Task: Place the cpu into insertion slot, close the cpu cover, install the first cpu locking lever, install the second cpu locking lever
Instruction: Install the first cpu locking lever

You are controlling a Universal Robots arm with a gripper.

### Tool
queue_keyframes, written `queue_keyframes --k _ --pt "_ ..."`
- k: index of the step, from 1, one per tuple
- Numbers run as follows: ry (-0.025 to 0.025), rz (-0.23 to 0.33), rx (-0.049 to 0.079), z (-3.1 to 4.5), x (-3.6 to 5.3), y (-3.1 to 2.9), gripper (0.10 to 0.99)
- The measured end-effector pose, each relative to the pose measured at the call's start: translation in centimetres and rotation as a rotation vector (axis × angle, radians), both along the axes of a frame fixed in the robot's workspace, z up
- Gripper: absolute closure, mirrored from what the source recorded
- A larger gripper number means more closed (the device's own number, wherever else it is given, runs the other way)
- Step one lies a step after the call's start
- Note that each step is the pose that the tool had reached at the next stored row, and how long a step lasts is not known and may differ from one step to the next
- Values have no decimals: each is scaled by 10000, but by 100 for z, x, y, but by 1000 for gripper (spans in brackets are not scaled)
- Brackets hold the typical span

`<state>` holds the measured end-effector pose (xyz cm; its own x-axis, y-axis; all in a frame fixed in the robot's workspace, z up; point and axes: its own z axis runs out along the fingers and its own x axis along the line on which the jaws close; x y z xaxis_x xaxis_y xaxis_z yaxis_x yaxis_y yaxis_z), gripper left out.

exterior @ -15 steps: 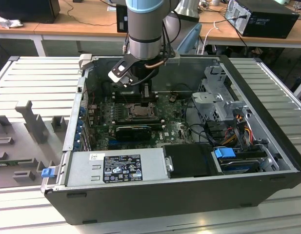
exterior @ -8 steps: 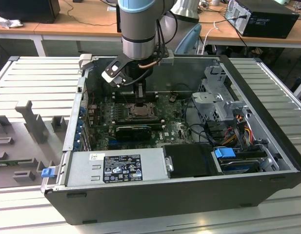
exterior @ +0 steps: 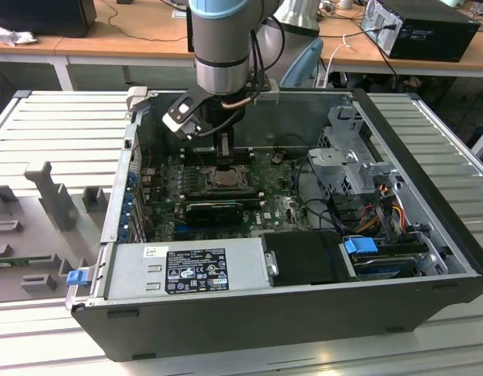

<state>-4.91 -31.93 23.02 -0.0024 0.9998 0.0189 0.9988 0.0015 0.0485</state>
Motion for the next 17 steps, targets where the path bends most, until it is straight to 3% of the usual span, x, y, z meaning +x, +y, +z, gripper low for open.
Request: queue_keyframes --k 9,14,17 --pt "-1 -1 1 85 0 0 980" --pt "18 -3 1 338 0 0 980" --pt "62 17 3 402 0 0 980"
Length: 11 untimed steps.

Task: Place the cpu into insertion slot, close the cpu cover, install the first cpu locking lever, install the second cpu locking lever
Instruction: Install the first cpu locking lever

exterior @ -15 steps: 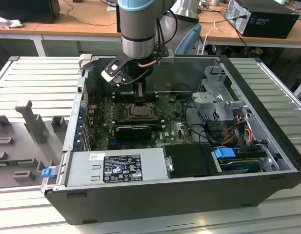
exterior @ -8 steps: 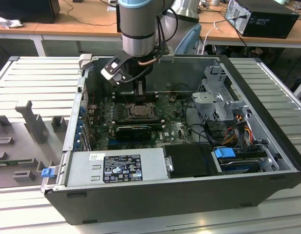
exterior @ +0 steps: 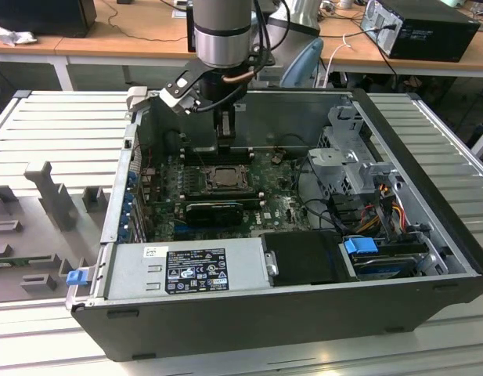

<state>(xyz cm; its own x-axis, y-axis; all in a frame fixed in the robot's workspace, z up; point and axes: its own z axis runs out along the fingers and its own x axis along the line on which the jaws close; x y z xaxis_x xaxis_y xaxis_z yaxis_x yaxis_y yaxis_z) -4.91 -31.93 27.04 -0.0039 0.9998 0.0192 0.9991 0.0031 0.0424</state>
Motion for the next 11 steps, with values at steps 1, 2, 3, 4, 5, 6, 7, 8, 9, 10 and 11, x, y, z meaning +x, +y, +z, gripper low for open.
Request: queue_keyframes --k 1,2,3,4,5,6,7,8,9,10,11 --pt "6 202 -1 0 0 0 980" --pt "8 376 -3 0 0 0 980" --pt "7 635 -7 -1 0 0 980" --pt "10 940 -28 -1 0 -1 980" --pt "13 1141 -45 -2 -1 -1 980" --pt "12 1229 -50 -5 -5 -1 980" --pt "12 1289 -51 -6 -8 0 980" --pt "13 1395 -53 -8 -8 0 980" --pt "13 1459 -54 -8 -9 0 980" --pt "12 1515 -53 -8 -9 0 980" --pt "11 1625 -52 -9 -9 0 980"
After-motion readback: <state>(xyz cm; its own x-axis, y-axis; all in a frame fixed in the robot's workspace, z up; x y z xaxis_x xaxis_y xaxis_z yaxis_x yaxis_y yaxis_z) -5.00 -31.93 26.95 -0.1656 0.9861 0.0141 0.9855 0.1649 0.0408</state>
